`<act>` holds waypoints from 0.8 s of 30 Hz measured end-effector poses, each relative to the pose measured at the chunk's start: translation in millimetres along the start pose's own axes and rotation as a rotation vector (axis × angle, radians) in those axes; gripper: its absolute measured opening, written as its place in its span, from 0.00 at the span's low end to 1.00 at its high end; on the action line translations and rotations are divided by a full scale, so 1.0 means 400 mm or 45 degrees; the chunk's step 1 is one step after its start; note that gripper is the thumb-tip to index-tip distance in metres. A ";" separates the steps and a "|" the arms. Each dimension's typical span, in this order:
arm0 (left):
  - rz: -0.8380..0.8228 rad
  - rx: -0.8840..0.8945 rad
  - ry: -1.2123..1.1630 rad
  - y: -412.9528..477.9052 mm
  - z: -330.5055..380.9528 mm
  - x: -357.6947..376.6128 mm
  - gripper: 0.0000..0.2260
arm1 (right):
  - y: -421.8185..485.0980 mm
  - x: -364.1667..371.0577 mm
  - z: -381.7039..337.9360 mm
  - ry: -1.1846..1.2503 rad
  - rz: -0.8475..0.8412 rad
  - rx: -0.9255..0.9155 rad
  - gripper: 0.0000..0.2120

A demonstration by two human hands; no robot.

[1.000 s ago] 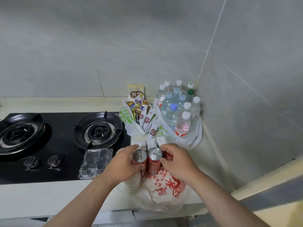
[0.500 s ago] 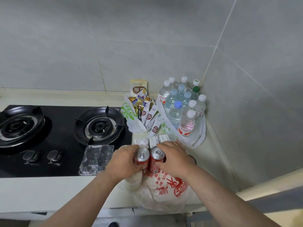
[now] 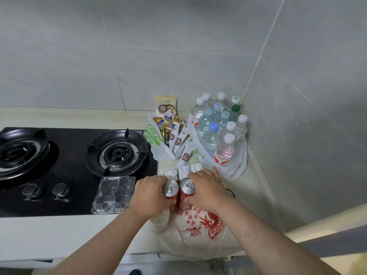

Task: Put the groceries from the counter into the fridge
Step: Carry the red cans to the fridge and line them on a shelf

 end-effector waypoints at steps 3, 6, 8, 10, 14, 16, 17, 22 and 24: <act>-0.002 0.002 -0.036 -0.001 0.002 -0.004 0.22 | 0.001 -0.001 0.003 0.027 0.014 -0.004 0.26; 0.011 0.014 -0.074 -0.007 0.004 -0.006 0.22 | -0.003 -0.006 0.003 0.042 -0.002 -0.023 0.26; 0.028 0.022 -0.107 -0.010 0.006 -0.005 0.22 | -0.007 -0.007 0.007 0.064 0.006 -0.041 0.25; 0.058 0.042 -0.156 -0.015 0.009 -0.008 0.22 | -0.010 -0.006 0.011 0.087 0.057 -0.057 0.23; 0.115 0.075 -0.375 -0.039 0.025 -0.031 0.23 | -0.025 -0.019 0.017 0.183 0.201 -0.106 0.19; 0.120 0.075 -0.498 -0.052 0.036 -0.046 0.22 | -0.036 -0.036 0.018 0.248 0.211 -0.126 0.20; 0.128 0.088 -0.561 -0.059 0.041 -0.054 0.21 | -0.044 -0.045 0.019 0.305 0.214 -0.131 0.20; 0.243 0.145 -0.797 -0.081 0.065 -0.107 0.24 | -0.105 -0.113 0.012 0.722 0.284 -0.162 0.21; 0.277 0.140 -0.888 -0.084 0.072 -0.129 0.24 | -0.123 -0.139 0.009 0.827 0.357 -0.176 0.20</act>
Point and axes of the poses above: each hand's wrist, its own y-axis towards the middle knuckle, its own x-axis out of the palm, z = x × y, the point moved 3 cm from there along y, towards the middle knuckle, and after that the axes turned 15 degrees about -z, right-handed, at the moved point
